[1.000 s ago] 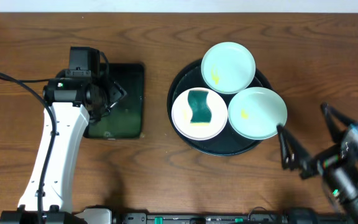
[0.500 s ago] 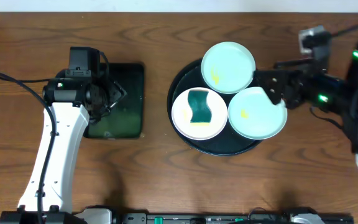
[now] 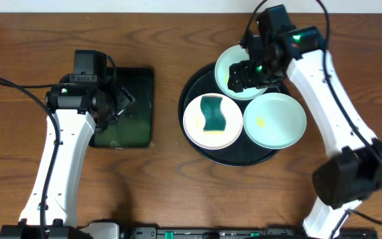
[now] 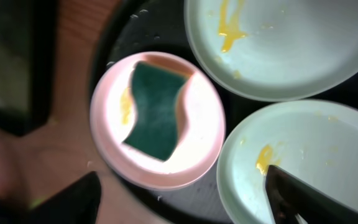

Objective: Clean dirty plates on tray and stack at the side
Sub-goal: 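Reach the right gripper to the pink plate rim and grip it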

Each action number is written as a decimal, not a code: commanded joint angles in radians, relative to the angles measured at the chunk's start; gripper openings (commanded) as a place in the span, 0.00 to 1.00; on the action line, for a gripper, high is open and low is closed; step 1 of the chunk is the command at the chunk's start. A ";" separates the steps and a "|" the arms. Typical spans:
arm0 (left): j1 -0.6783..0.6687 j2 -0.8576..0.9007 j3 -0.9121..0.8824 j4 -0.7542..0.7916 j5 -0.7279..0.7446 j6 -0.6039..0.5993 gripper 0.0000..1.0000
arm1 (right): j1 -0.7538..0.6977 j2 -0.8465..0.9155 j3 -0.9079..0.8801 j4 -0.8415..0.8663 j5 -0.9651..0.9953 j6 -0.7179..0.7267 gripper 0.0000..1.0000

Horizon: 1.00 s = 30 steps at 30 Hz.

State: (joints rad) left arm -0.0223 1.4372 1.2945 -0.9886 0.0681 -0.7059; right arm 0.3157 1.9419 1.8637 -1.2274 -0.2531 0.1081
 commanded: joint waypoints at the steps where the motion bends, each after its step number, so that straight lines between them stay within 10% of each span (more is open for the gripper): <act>1: 0.004 0.001 0.002 -0.006 -0.009 0.006 0.79 | 0.019 0.049 0.005 0.024 0.039 0.000 0.54; 11: 0.004 0.001 0.002 -0.006 -0.009 0.006 0.79 | 0.022 0.256 0.005 0.040 0.070 -0.095 0.35; 30: 0.004 0.003 -0.016 -0.001 -0.009 0.006 0.79 | 0.036 0.319 -0.085 0.082 0.082 -0.154 0.43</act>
State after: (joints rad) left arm -0.0223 1.4372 1.2945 -0.9878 0.0681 -0.7059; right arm 0.3389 2.2635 1.8080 -1.1576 -0.1818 -0.0238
